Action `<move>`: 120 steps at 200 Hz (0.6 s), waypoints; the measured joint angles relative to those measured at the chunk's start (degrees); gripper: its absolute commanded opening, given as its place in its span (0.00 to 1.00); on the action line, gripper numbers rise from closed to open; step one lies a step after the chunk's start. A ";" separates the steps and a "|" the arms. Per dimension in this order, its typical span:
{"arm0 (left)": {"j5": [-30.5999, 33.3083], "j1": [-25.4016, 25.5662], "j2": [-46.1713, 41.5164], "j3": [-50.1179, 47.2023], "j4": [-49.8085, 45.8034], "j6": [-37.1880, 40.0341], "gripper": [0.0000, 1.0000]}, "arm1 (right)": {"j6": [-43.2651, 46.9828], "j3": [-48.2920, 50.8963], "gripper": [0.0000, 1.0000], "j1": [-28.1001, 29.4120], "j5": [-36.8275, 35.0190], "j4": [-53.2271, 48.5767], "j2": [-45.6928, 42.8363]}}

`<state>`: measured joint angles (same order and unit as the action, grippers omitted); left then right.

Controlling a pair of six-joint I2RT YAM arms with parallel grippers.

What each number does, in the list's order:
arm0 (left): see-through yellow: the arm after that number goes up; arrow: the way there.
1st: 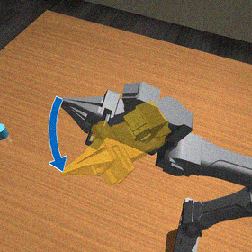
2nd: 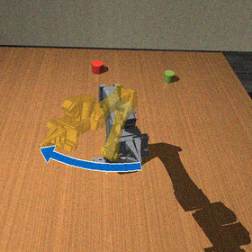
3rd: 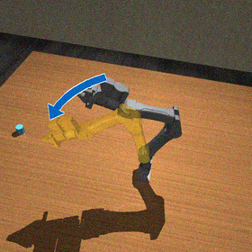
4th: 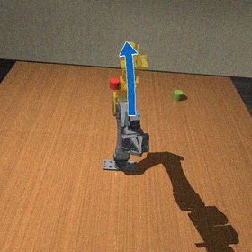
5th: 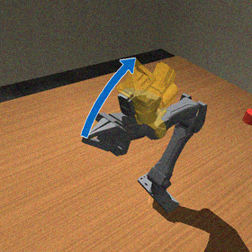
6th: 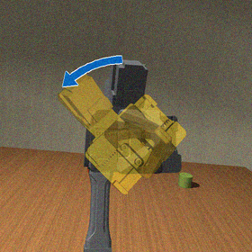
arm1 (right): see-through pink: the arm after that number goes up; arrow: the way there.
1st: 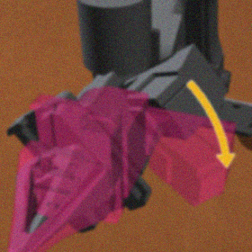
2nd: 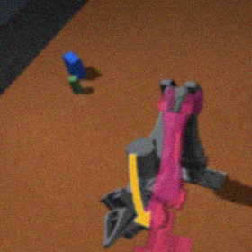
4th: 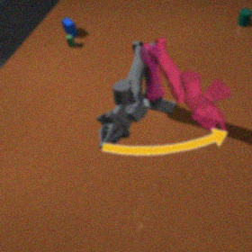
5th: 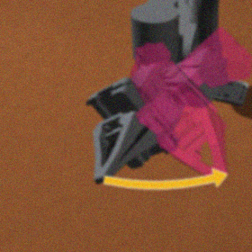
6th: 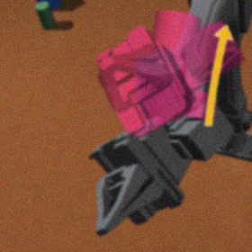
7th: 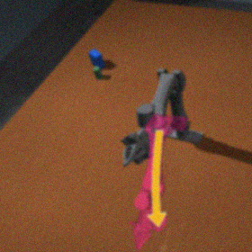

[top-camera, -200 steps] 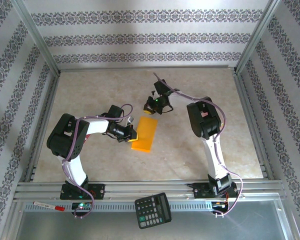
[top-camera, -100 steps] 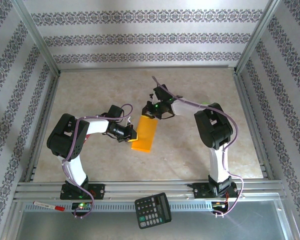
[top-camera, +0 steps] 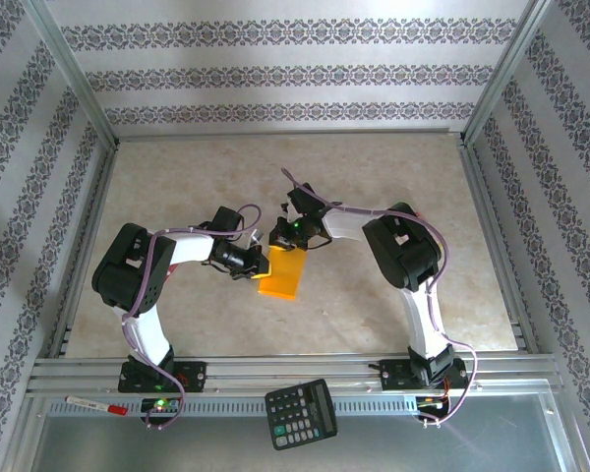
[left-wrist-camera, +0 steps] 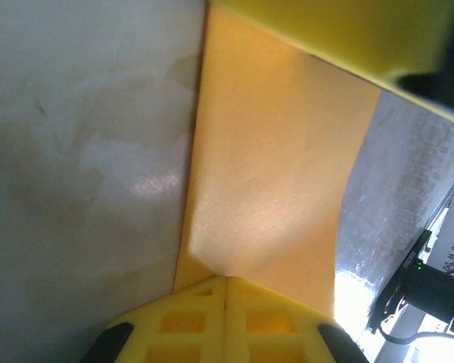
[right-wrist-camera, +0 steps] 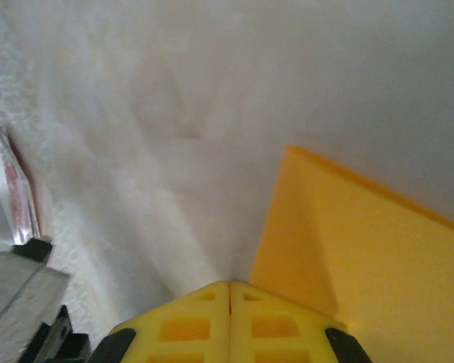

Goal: Fold a paper plane with a square sheet of paper (pick it up from the middle)
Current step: First fold in half a square sheet of paper at the center of the table.

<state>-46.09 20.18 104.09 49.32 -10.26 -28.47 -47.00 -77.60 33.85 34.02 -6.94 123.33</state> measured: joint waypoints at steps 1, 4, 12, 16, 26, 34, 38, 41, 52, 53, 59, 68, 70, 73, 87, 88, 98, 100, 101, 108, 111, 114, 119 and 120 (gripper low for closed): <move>0.00 0.00 0.00 0.00 0.00 0.02 0.03 | 0.02 0.00 0.00 -0.02 0.02 0.02 0.00; 0.00 0.00 0.00 0.00 0.00 0.02 0.03 | 0.02 0.00 0.00 -0.11 0.15 0.02 0.00; -0.02 0.02 -0.02 0.04 0.00 -0.02 0.07 | 0.02 0.15 0.00 -0.35 0.31 0.11 0.00; 0.00 0.02 -0.07 0.07 -0.02 -0.02 0.08 | 0.04 0.24 0.00 -0.37 0.39 0.26 0.00; 0.07 0.11 -0.22 0.09 -0.04 -0.20 0.13 | 0.13 0.57 0.00 -0.48 0.61 0.68 0.00; -0.02 0.11 -0.33 0.11 -0.20 -0.55 0.16 | 0.24 0.98 0.00 -0.61 1.01 1.31 -0.02; 0.02 0.11 -0.37 0.17 -0.22 -0.70 0.18 | 0.28 1.22 0.00 -0.66 1.27 1.68 -0.04; -0.02 0.11 -0.50 0.22 -0.33 -0.76 0.18 | 0.31 1.36 0.00 -0.72 1.42 1.95 -0.04; 0.02 0.33 -1.05 0.33 -0.76 -1.73 0.22 | 0.39 1.86 0.00 -0.74 1.79 2.78 -0.09; 0.00 0.33 -1.09 0.33 -0.79 -1.73 0.22 | 0.42 1.88 0.00 -0.74 1.84 2.82 -0.11; 0.02 0.39 -1.40 0.33 -1.16 -2.23 0.24 | 0.46 2.14 0.00 -0.74 1.90 3.23 -0.17; -0.02 0.39 -2.03 0.33 -1.51 -2.99 0.25 | 0.48 2.36 0.00 -0.74 2.03 3.63 -0.24; -0.02 0.42 -2.19 0.33 -1.55 -3.37 0.25 | 0.48 2.38 0.00 -0.74 2.05 3.69 -0.26; -0.07 0.42 -2.47 0.33 -1.55 -3.50 0.25 | 0.48 2.47 0.00 -0.76 2.10 3.82 -0.26; -0.15 0.42 -3.91 0.33 -1.49 -4.83 0.24 | 0.70 2.67 0.00 -0.96 2.25 4.17 -0.28; -0.15 0.42 -4.00 0.35 -1.49 -4.87 0.24 | 0.70 2.67 0.00 -0.98 2.29 4.20 -0.28; -0.20 0.42 -4.85 0.50 -1.44 -5.53 0.18 | 0.72 2.75 0.00 -1.03 2.58 4.28 -0.28; -0.20 0.42 -4.94 0.57 -1.40 -5.86 0.17 | 0.72 2.75 0.00 -1.05 2.62 4.33 -0.28; -0.20 0.39 -4.98 0.59 -1.40 -6.03 0.16 | 0.72 2.75 0.00 -1.07 2.62 4.37 -0.28; -0.17 0.31 -5.16 0.90 -1.27 -6.64 0.12 | 0.74 2.78 0.00 -1.07 2.73 4.44 -0.28; -0.17 0.31 -5.16 1.05 -1.27 -6.51 0.11 | 0.76 2.78 0.00 -1.07 2.75 4.44 -0.28; -0.11 0.24 -5.14 1.25 -1.22 -6.99 0.09 | 0.76 2.80 0.00 -1.07 2.75 4.46 -0.28; 0.00 0.15 -5.11 1.44 -1.20 -7.04 0.07 | 0.81 2.84 0.00 -1.07 2.78 4.50 -0.28; 0.04 0.13 -5.09 1.53 -1.22 -7.19 0.06 | 0.83 2.84 0.00 -1.07 2.75 4.52 -0.28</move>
<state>-46.04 20.32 99.00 50.85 -11.49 -35.66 -46.17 -74.76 32.77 36.77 -2.42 123.04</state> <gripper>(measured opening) 0.111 0.045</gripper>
